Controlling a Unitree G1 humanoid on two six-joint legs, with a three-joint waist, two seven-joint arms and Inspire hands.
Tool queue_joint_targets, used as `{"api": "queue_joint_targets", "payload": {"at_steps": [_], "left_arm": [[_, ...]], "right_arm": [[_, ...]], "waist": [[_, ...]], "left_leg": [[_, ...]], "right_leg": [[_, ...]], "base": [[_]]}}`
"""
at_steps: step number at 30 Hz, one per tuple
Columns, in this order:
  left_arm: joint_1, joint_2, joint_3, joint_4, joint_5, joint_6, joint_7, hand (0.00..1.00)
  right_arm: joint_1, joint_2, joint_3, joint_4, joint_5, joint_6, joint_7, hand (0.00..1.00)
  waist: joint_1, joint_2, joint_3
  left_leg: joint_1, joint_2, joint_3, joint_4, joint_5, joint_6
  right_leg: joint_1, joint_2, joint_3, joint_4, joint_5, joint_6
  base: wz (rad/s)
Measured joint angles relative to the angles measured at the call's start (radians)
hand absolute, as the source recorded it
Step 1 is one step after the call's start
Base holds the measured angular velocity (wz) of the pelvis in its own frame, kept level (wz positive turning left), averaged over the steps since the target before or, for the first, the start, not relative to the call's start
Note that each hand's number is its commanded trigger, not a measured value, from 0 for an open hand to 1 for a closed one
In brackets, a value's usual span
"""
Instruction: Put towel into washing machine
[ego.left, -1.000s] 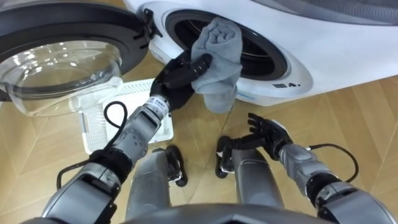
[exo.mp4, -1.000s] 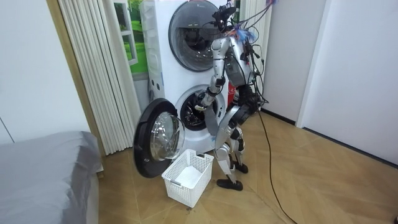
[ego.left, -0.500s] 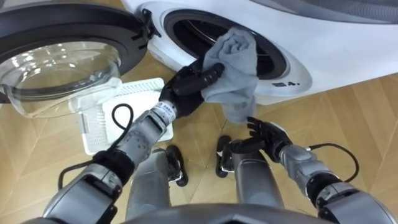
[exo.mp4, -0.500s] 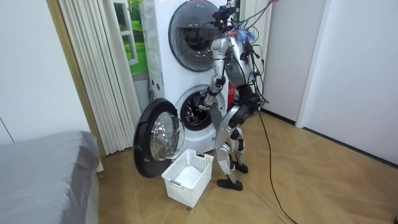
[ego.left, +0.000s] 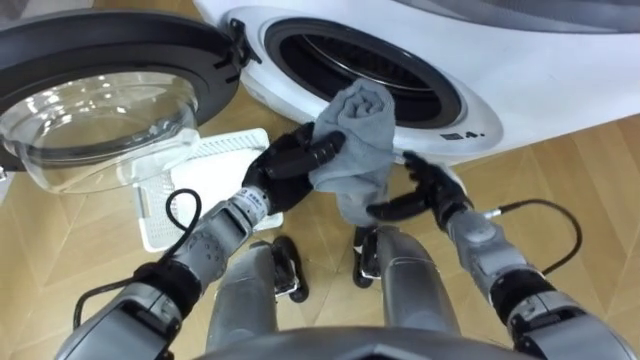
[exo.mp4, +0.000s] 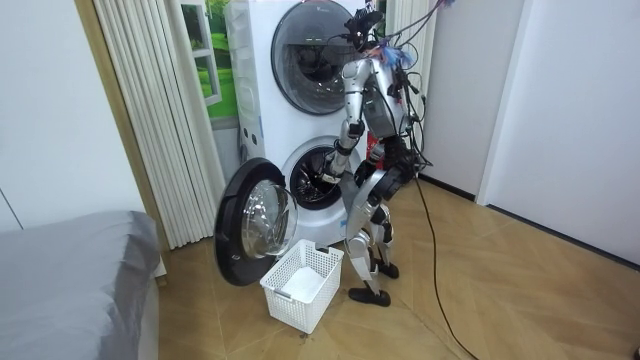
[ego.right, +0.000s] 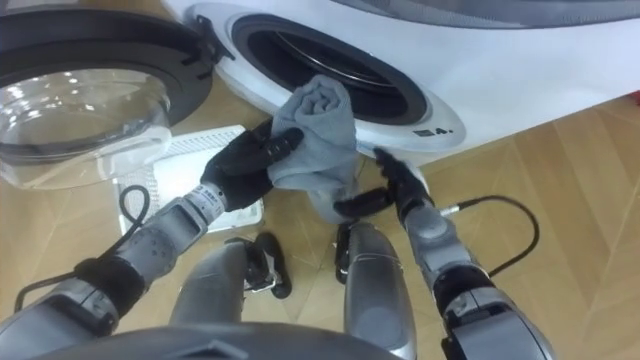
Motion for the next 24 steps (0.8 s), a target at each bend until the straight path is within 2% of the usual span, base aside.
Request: {"api": "queue_joint_targets", "payload": {"at_steps": [6, 13, 17, 19, 24], "left_arm": [[0.006, -0.009, 0.000, -0.004, 0.000, -0.003, -0.004, 1.00], [0.008, -0.020, 0.002, -0.003, -0.040, -0.002, -0.028, 1.00], [0.006, -0.063, 0.019, -0.005, -0.045, -0.003, -0.046, 1.00], [0.005, -0.087, 0.017, -0.010, -0.083, -0.003, -0.053, 1.00], [-0.002, -0.099, 0.006, -0.076, -0.098, 0.000, -0.053, 1.00]], "right_arm": [[0.020, 0.001, 0.000, -0.038, -0.020, -0.003, -0.044, 0.00], [0.018, 0.002, 0.002, -0.058, -0.017, -0.003, -0.037, 0.00], [0.018, 0.013, 0.003, -0.057, -0.017, -0.003, -0.020, 0.00], [0.020, 0.029, 0.004, -0.056, -0.013, 0.001, -0.011, 0.00], [0.013, 0.035, 0.005, -0.053, 0.010, 0.002, 0.026, 0.00]], "waist": [[-0.003, 0.000, -0.0004], [-0.002, -0.001, -0.0007], [-0.002, -0.002, -0.0009], [-0.005, -0.003, -0.0004], [-0.014, -0.005, 0.0006]], "left_leg": [[0.001, -0.003, 0.004, -0.011, 0.002, -0.001], [0.008, -0.001, 0.014, -0.011, 0.002, -0.002], [0.007, 0.003, 0.014, -0.005, 0.002, -0.002], [0.003, 0.005, 0.012, -0.002, 0.002, -0.002], [0.000, 0.008, 0.012, 0.000, 0.002, -0.002]], "right_leg": [[-0.007, 0.001, 0.009, -0.003, 0.000, 0.000], [-0.009, 0.005, 0.026, 0.002, 0.000, 0.000], [-0.007, 0.007, 0.023, 0.002, 0.000, 0.000], [-0.008, 0.007, 0.020, 0.003, 0.000, -0.001], [-0.009, 0.006, 0.013, 0.003, 0.000, -0.002]], "base": [[-0.01], [-0.03], [0.00], [0.00], [0.00]]}}
